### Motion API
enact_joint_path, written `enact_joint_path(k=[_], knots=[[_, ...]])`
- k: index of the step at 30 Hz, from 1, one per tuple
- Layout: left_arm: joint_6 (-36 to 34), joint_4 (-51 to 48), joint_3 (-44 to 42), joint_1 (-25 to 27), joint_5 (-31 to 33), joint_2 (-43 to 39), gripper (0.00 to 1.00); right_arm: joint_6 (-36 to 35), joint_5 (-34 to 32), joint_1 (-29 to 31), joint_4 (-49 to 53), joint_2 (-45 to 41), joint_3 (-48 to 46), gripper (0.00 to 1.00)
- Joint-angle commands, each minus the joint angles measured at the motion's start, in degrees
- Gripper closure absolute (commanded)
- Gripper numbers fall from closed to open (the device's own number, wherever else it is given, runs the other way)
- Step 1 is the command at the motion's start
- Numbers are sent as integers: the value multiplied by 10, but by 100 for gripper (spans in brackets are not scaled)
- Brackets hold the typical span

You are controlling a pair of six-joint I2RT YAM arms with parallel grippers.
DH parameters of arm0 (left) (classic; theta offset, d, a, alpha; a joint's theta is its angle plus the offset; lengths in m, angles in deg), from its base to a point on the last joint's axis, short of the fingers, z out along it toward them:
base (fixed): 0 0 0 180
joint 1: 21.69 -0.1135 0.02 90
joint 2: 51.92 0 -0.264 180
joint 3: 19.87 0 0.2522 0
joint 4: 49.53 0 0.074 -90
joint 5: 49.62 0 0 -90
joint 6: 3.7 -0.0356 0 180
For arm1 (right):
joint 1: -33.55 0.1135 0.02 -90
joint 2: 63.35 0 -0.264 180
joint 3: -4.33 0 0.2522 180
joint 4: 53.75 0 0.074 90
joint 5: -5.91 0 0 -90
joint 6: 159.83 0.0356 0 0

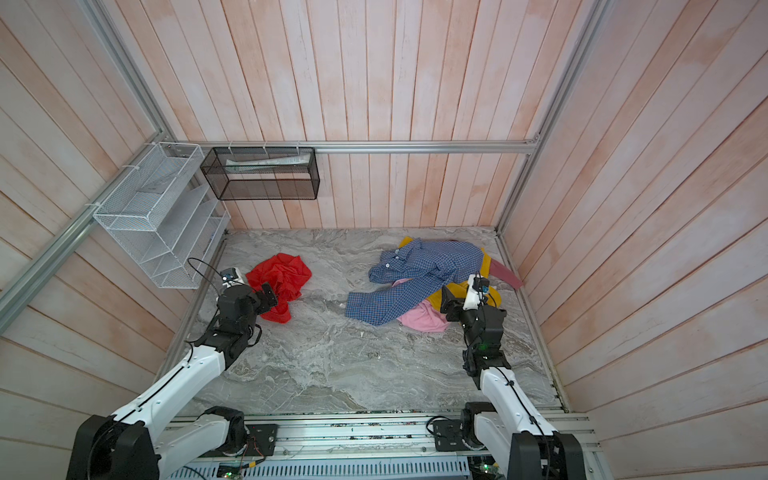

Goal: Pick out a specific cloth from the pile
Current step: 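Open the left gripper and draw it back from the red cloth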

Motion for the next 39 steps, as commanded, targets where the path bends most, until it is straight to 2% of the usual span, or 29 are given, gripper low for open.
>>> enact_joint_path(k=[1, 6, 10, 14, 16, 20, 25, 31, 39], knots=[[-10, 10, -13, -7, 58, -14, 0, -49, -36, 17, -50, 16, 3, 22], [1, -9, -17, -18, 40, -22, 0, -55, -65, 32, -80, 29, -7, 22], [68, -99, 11, -18, 26, 13, 2, -51, -69, 33, -69, 18, -12, 22], [105, -123, 14, -17, 8, 39, 3, -61, -79, 33, -57, -4, -21, 21], [98, -89, -4, -15, 8, 27, 3, -62, -99, 33, -64, -9, -30, 21], [39, 6, -42, -16, 39, 3, 1, -75, -126, 32, -109, 1, -56, 21], [-7, 37, -29, -23, 97, 33, 0, -87, -158, 31, -203, 48, -84, 20], [-29, 111, -51, -35, 112, 41, 0, -103, -171, 17, -284, 143, -78, 20], [-60, 196, -106, -46, 123, 24, 0, -101, -151, -8, -358, 231, -76, 21]])
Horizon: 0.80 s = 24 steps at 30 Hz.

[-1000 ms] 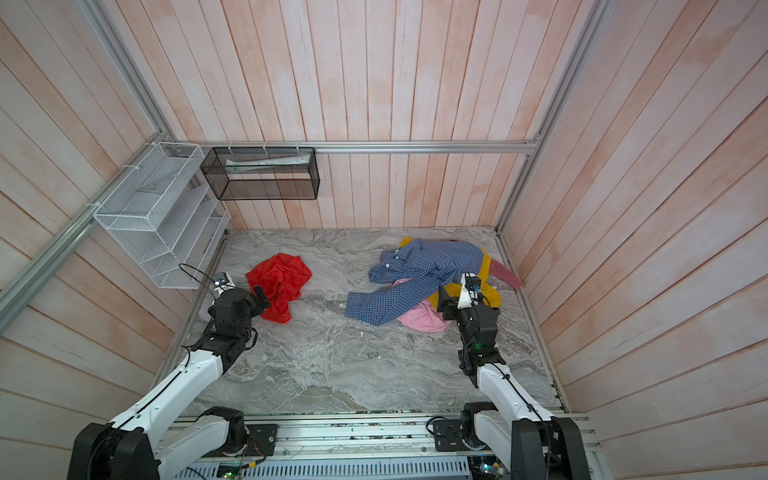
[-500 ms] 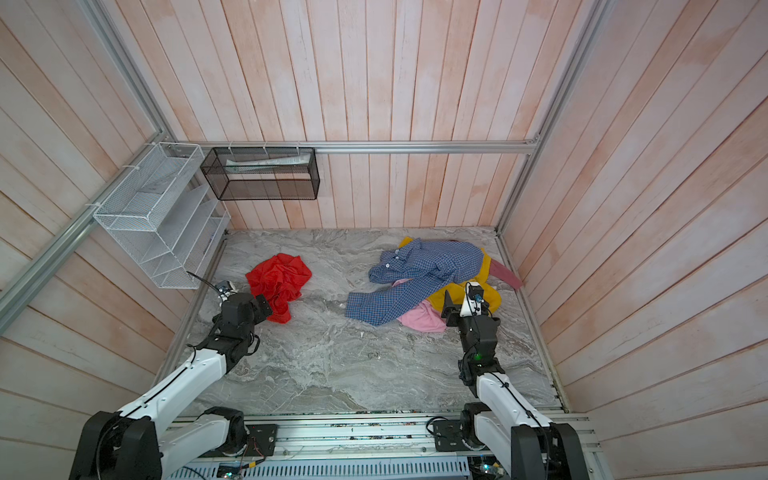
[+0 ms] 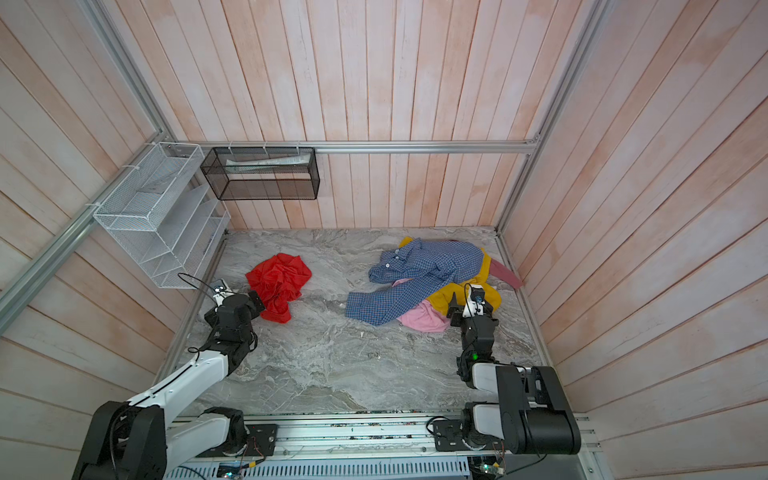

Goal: Pick out a specific cloth from the pile

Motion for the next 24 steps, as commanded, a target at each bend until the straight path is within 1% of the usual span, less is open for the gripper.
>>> enact_joint_path(k=[1, 6, 9, 11, 13, 15, 19, 24], knots=[[-26, 69, -28, -6, 16, -11, 0, -5, 6, -3, -60, 31, 6, 20], [-32, 108, -44, -8, 9, -8, 0, -13, 21, -4, -67, 75, 24, 21], [-54, 141, -55, -9, 10, -3, 0, -11, 23, -5, -90, 110, 31, 21], [-71, 167, -63, -10, 8, 1, 0, -8, 18, -6, -91, 114, 33, 21], [-95, 213, -81, -12, -8, 3, 0, -11, 22, -6, -63, 105, 41, 20], [-110, 259, -98, -15, -27, 10, 0, -7, 25, -9, -60, 108, 45, 19], [-109, 338, -125, -33, -82, 35, 0, 2, 44, -23, -33, 107, 58, 17], [-116, 476, -155, -52, -150, 86, 0, 5, 49, -27, -32, 107, 59, 16]])
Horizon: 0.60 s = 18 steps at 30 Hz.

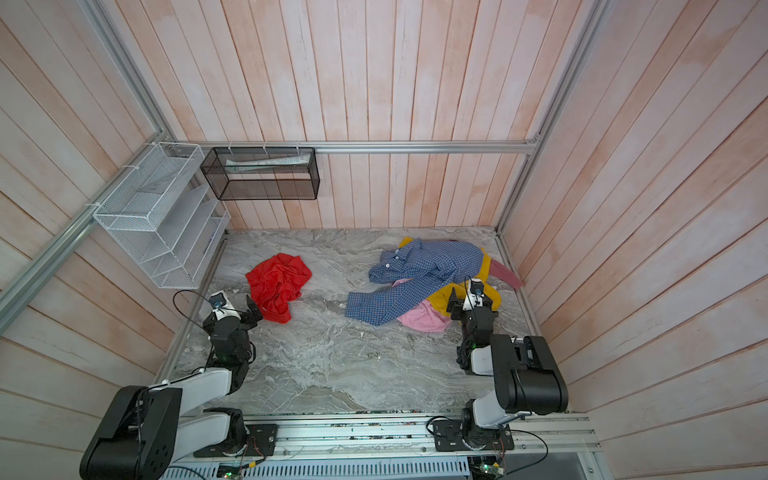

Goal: Pick out a specific cloth from the pile

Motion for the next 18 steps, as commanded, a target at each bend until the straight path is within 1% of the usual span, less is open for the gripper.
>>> enact_joint_path(k=[1, 2, 5, 7, 10, 11, 13, 14, 15, 18], knots=[[-10, 128, -11, -21, -91, 31, 0, 7, 13, -3, 9, -1, 9, 16], [-5, 134, -10, -31, -118, 41, 0, 8, 12, -3, 9, -1, 9, 16], [11, 211, -23, -53, -167, 98, 0, 8, 12, -3, 9, -1, 9, 15], [-3, 261, -29, -55, -203, 132, 0, 7, 13, -3, 9, -1, 9, 15], [-7, 269, -13, -55, -215, 168, 0, 8, 13, -3, 9, -1, 9, 15], [-9, 260, -1, -57, -223, 173, 0, 8, 13, -3, 9, -1, 9, 15], [-19, 156, 41, -57, -259, 157, 0, 8, 13, -4, 10, -2, 8, 14], [-19, 128, 57, -58, -271, 161, 2, 7, 13, -4, 10, -2, 9, 14], [-40, 120, 70, -57, -277, 169, 1, 8, 13, -4, 9, -2, 9, 14], [-43, 108, 71, -55, -279, 164, 2, 8, 14, -4, 10, -1, 9, 14]])
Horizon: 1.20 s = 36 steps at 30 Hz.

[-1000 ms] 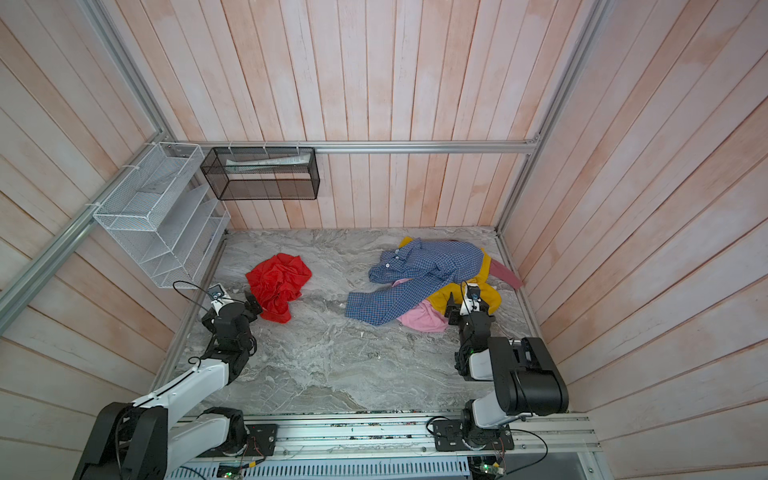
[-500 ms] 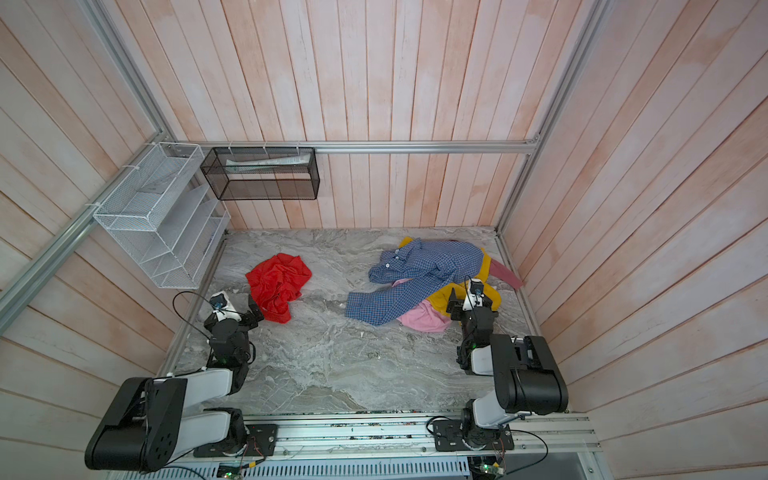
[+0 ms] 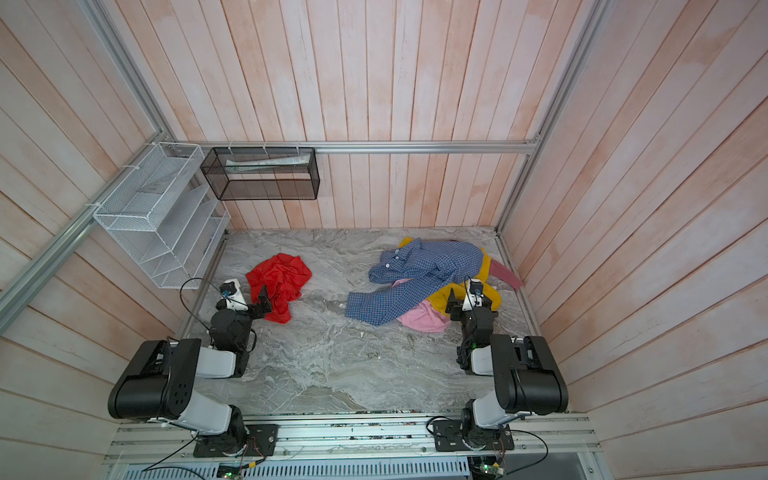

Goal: Pick out a specific cloth from the pile

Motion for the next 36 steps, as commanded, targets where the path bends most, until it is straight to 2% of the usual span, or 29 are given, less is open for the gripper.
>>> enact_joint_path(k=[1, 23, 27, 36], knots=[[-21, -36, 5, 0, -30, 2, 0, 5, 4, -4, 4, -2, 8, 14], [-22, -41, 6, 3, -27, 2, 0, 6, 4, -4, 4, -2, 8, 14], [-33, -50, 11, 4, -46, 3, 0, 5, 4, -4, 4, -1, 8, 14], [-33, -54, 14, 4, -48, 3, 0, 5, 4, -4, 4, -1, 8, 14]])
